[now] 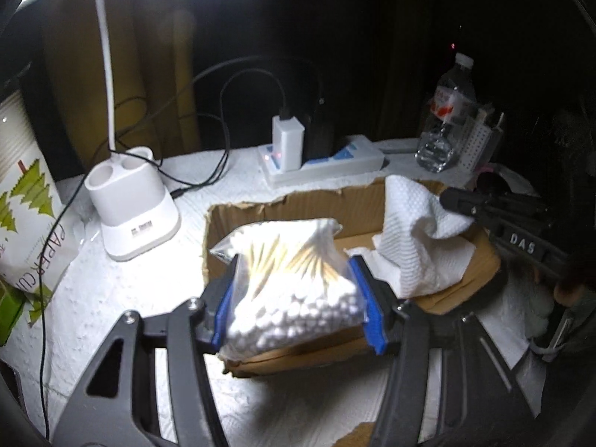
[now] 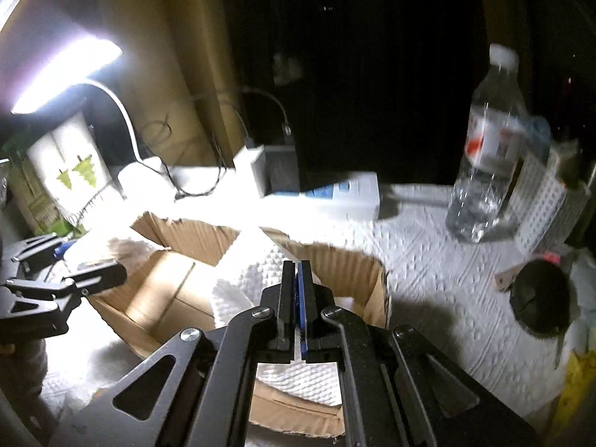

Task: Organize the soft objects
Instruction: 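Carry the swab bag into the box with the left tool while the right tool carries the paper towel in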

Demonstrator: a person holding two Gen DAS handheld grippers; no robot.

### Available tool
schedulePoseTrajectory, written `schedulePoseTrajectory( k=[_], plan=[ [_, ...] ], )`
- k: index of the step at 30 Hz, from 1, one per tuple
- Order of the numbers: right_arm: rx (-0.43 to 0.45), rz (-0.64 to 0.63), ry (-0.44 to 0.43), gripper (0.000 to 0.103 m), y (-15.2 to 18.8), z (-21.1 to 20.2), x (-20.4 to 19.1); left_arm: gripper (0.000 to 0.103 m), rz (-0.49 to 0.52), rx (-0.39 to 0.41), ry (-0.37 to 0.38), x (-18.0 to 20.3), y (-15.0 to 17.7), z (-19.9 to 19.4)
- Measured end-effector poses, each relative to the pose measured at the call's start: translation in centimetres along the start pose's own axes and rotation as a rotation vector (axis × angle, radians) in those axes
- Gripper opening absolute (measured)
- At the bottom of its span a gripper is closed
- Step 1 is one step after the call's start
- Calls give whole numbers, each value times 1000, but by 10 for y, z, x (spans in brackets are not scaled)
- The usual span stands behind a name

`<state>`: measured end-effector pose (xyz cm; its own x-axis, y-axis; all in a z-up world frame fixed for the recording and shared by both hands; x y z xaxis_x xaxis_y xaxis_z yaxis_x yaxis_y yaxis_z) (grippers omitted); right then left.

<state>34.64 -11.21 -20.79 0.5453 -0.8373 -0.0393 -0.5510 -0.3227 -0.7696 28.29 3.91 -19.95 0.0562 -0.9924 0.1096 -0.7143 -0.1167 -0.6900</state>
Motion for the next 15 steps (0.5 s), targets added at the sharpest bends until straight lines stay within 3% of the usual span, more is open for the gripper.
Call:
schedulePoseTrajectory(
  k=[6,11,13,15],
  plan=[
    [-107,-16,28,2,27,26,3,58,-5,-37,0,-2,8,17],
    [-125,-51,46,2,30,24,1,60,-9,-64,-8,-2,11,24],
    [-125,-42,53,3,29,22,2,72,-7,-51,-8,0,10,21],
    [-115,-36,59,11,28,16,3,76,-7,-31,-9,0,8,16]
  ],
)
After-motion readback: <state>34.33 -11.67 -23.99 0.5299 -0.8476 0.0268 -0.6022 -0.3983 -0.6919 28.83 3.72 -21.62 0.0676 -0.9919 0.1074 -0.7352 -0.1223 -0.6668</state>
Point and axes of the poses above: each gripper's, at about its wrist camera, not at the fingertips, and z roughly the way its jaws point, x to its right, y to its underside, the point moved 9 cm from there along z, roughly the way its jaws point
